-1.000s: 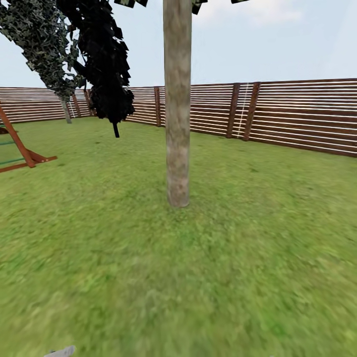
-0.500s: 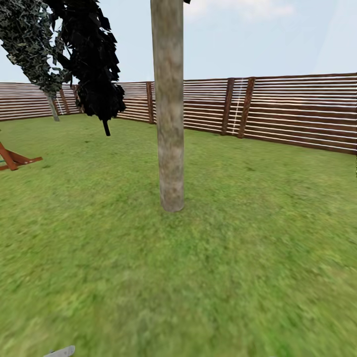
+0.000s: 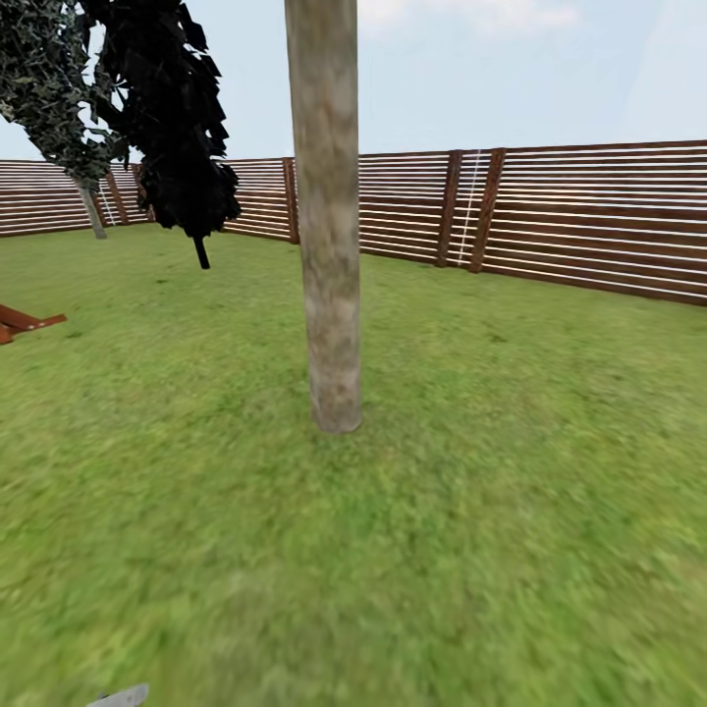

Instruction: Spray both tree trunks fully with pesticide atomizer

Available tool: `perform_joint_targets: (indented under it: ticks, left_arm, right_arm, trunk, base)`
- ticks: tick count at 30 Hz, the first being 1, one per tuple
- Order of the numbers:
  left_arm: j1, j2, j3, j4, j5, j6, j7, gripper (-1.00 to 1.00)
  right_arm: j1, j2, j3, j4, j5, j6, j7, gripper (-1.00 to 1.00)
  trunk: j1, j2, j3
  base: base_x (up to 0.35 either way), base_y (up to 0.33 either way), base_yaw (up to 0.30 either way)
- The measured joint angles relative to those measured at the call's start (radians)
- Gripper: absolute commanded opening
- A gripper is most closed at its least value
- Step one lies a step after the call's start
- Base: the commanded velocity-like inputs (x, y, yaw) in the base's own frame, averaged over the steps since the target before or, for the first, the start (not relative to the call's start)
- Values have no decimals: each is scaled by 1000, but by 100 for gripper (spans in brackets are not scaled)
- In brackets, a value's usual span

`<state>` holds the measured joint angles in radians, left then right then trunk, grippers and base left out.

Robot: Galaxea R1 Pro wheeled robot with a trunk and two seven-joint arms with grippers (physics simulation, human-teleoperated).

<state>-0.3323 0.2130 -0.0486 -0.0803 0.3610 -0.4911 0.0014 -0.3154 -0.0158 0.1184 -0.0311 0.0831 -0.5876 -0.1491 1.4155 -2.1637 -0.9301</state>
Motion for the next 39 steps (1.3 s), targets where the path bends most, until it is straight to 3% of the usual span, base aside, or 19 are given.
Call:
perform_joint_targets:
  ticks: [15,28,39]
  left_arm:
    - [0,0,0,0,0,0,0,-100]
    - [0,0,0,0,0,0,0,-100]
    - [0,0,0,0,0,-1,0,-100]
  right_arm:
    - [0,0,0,0,0,0,-1,100]
    - [0,0,0,0,-1,0,0,100]
    - [0,0,0,0,0,0,0,100]
  trunk:
    - [0,0,0]
    - [0,0,0]
    - [1,0,0]
  base:
    - [339,0,-6]
    - [338,0,-229]
    - [44,0,-4]
